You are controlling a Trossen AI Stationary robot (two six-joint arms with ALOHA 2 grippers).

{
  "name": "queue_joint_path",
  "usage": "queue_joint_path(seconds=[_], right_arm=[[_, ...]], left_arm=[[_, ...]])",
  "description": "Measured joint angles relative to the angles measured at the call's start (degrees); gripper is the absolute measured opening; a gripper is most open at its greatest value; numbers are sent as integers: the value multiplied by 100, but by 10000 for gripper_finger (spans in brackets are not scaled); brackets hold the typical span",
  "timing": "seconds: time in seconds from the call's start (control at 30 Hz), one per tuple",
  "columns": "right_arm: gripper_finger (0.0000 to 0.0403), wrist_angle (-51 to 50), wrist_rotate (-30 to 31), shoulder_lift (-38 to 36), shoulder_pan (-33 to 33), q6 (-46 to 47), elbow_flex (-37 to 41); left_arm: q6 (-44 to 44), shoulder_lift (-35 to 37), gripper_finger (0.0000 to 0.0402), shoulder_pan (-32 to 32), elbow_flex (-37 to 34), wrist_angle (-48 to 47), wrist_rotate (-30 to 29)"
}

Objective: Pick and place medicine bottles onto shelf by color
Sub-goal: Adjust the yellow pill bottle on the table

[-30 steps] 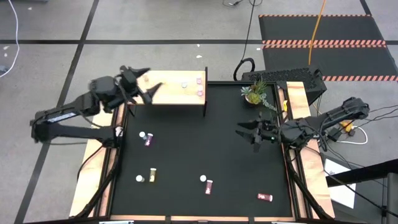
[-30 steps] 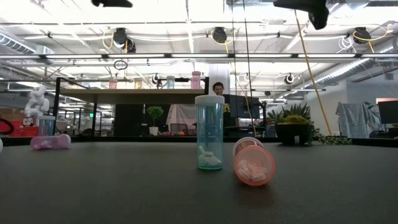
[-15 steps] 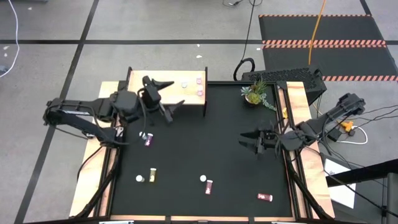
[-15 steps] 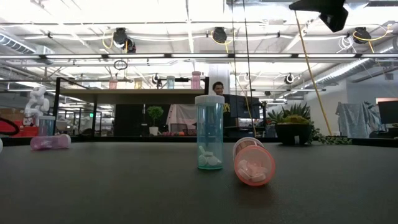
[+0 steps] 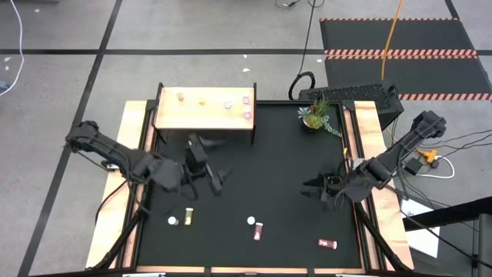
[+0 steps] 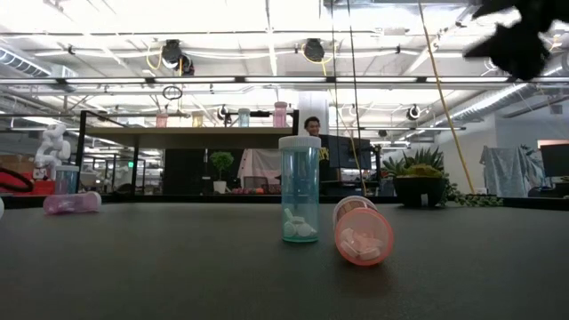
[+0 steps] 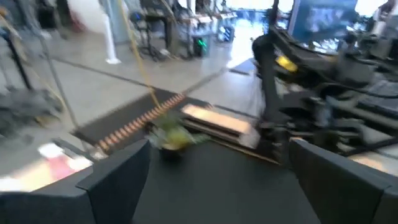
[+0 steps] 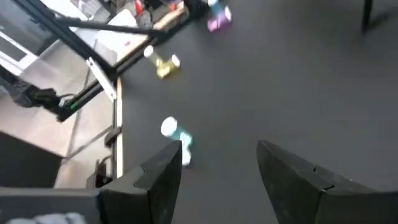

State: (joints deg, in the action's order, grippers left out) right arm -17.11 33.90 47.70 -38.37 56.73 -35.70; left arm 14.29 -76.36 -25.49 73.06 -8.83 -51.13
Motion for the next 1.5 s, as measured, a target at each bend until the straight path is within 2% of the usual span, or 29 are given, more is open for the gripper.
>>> queue_joint_path(seconds=[0.2,0.3,0.4,0.5,0.6,0.7,0.77,0.93,1.07,1.23,1.37,1.5], right_arm=[[203,1989,-110,340,-279,966,1249],[203,3269,-19,856,-466,1023,1439],[198,3750,232,1514,-553,889,1131],[189,3600,276,2154,-488,755,530],[181,3244,291,2793,-275,730,-100],[176,3129,352,3337,32,808,-684],[175,3033,353,3647,267,817,-1019],[175,2627,353,4221,674,694,-2014],[175,1988,356,4701,721,386,-3129],[175,1170,683,5400,719,570,-4350],[175,1258,812,5836,708,975,-4755],[175,1224,776,5996,658,1485,-4800]], left_arm=[[984,-564,378,-717,-7,-221,-3],[1386,-499,378,-993,-4,-806,-272],[2229,-214,378,-1161,-4,-1935,-595],[3747,108,378,-1176,2,-3423,-583],[5178,223,378,-1112,-4,-4846,-57],[5998,230,378,-1071,-20,-5645,783],[6089,230,378,-1114,-140,-5694,1325],[5455,209,378,-1349,-536,-5780,2245],[5648,626,378,-1715,-1014,-6017,2316],[6307,1703,371,-2081,-1917,-5861,2282],[7032,2157,345,-2182,-2576,-5182,2397],[6502,2048,306,-2199,-2970,-4319,2914]])
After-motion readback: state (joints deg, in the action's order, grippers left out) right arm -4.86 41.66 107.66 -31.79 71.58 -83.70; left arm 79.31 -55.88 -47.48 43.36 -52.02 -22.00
